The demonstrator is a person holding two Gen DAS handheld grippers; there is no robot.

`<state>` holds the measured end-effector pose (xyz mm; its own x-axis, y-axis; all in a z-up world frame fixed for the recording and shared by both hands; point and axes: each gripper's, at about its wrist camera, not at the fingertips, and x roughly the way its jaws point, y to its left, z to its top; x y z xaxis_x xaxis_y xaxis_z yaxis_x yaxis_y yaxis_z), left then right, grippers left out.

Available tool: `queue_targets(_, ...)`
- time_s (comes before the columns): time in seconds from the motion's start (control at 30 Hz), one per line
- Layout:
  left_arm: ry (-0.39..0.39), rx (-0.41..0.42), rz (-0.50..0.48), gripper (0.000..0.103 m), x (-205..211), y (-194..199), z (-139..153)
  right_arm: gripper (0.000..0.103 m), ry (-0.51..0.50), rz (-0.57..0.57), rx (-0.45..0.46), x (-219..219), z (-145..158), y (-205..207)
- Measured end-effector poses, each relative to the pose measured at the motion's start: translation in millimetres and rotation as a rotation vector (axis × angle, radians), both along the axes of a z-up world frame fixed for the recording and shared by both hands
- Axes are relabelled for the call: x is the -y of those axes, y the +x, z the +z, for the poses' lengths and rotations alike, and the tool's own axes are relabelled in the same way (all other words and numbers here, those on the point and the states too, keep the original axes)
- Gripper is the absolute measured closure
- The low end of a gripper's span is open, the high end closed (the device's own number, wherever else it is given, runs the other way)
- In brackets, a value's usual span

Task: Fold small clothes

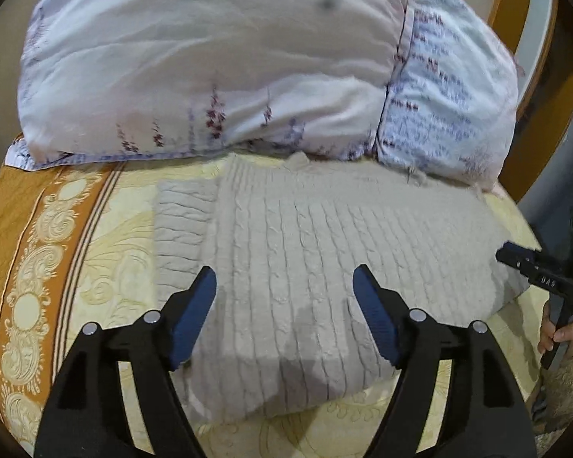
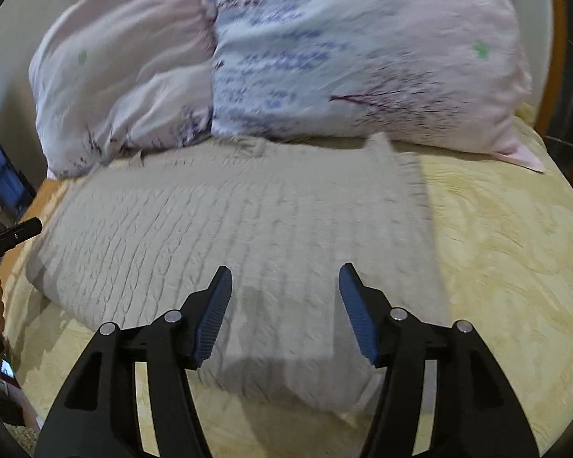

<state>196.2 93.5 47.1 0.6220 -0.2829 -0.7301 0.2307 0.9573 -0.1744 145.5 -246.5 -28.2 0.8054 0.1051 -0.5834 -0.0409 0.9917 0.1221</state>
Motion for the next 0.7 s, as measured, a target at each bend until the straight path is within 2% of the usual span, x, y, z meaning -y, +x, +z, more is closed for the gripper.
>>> queue_targets(0.1, 0.039, -0.042, 0.015, 0.029, 4, 6, -13, 0.03, -0.018, -0.022, -0.037, -5, -7, 8)
queue_targets(0.2, 0.047, -0.076, 0.03, 0.028, 2, 9, -25, 0.026, -0.044, -0.033, -0.051, -8, -14, 13)
queue_targets(0.33, 0.068, -0.069, 0.025, 0.019, 6, 9, -28, 0.021, -0.089, -0.045, -0.054, -16, -16, 16)
queue_targets(0.47, 0.09, -0.068, 0.021, 0.017, 11, 8, -27, 0.02, -0.104, -0.057, -0.058, -18, -16, 18)
queue_targets(0.6, -0.014, -0.075, 0.042, 0.017, -6, 6, -16, 0.019, -0.11, -0.065, -0.066, -20, -14, 18)
queue_targets(0.7, -0.097, -0.072, 0.094, 0.014, -32, 8, -6, 0.019, -0.092, -0.077, -0.068, -25, -7, 19)
